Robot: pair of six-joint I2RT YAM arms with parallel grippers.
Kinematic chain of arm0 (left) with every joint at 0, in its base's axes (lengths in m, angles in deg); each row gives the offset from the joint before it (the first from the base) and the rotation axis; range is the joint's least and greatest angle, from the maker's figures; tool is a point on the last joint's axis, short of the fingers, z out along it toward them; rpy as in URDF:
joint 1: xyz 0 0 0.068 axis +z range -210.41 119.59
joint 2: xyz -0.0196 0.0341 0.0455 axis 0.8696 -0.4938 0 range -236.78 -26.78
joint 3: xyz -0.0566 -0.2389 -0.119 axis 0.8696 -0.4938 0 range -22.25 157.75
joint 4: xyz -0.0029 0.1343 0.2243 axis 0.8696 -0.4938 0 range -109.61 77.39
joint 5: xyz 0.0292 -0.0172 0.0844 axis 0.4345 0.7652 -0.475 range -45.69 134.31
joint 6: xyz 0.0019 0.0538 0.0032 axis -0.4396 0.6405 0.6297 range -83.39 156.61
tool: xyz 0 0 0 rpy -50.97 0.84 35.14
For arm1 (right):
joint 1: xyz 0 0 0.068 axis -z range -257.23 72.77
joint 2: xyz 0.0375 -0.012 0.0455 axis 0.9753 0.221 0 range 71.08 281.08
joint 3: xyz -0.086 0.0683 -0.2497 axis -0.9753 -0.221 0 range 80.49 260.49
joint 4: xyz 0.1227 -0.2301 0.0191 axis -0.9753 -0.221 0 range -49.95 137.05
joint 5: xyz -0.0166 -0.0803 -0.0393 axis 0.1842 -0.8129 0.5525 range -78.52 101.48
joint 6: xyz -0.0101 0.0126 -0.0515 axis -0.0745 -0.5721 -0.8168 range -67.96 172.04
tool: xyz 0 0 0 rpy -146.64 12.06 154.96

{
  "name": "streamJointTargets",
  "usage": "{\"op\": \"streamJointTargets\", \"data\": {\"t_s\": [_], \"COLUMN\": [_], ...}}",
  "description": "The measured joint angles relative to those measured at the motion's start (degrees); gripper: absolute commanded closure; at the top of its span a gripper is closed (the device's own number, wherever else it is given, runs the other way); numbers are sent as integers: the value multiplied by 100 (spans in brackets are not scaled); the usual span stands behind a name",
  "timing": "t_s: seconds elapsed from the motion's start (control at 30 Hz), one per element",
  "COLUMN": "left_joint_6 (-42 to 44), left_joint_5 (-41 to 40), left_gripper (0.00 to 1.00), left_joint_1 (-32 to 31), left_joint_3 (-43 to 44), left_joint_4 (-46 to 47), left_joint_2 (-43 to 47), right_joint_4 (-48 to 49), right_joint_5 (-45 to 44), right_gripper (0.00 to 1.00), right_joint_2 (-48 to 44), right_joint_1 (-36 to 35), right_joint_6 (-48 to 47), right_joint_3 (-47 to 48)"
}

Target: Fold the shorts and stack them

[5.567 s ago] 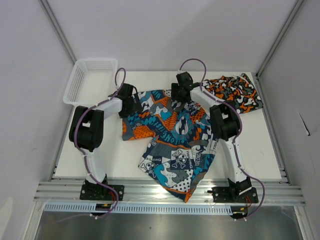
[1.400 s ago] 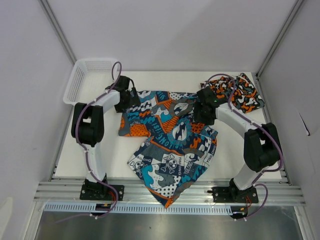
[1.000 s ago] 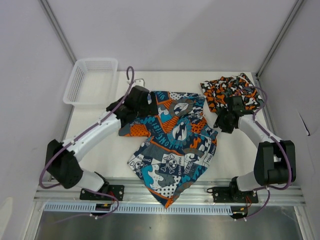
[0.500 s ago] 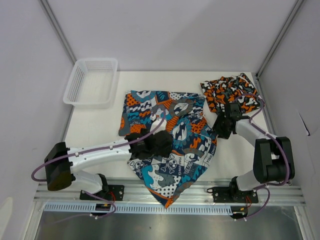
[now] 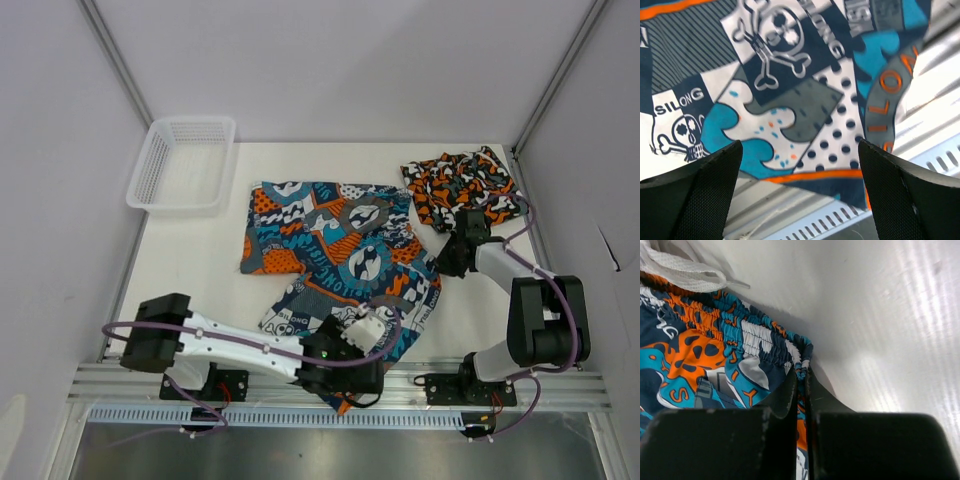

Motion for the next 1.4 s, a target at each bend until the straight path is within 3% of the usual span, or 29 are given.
{"op": "streamJointTargets", "data": {"t_s": [0.2, 0.33, 0.67, 0.8, 1.4], "left_joint_6": [57, 179, 579, 706, 885], "left_joint_5": [-55, 66, 651, 713, 645], "left_gripper": [5, 12, 19, 31, 32], "left_joint_1": [-675, -940, -1095, -1246, -1252], "left_joint_3": [557, 684, 734, 966, 1644], "left_joint_4": [-120, -20, 573, 610, 632], "left_joint_2": [-726, -901, -1019, -1296, -2041], "right_joint_4": [70, 337, 1095, 1327, 1554], "right_joint_5": [-186, -216, 111, 378, 612], "right_gripper": [100, 100, 100, 100, 100], "right_joint_2": [365, 643, 844, 844, 844], "right_joint_1": [240, 249, 422, 601, 706], "right_joint_6": [-79, -151, -302, -299, -302], "right_joint_3": [339, 382, 350, 243, 144]}}
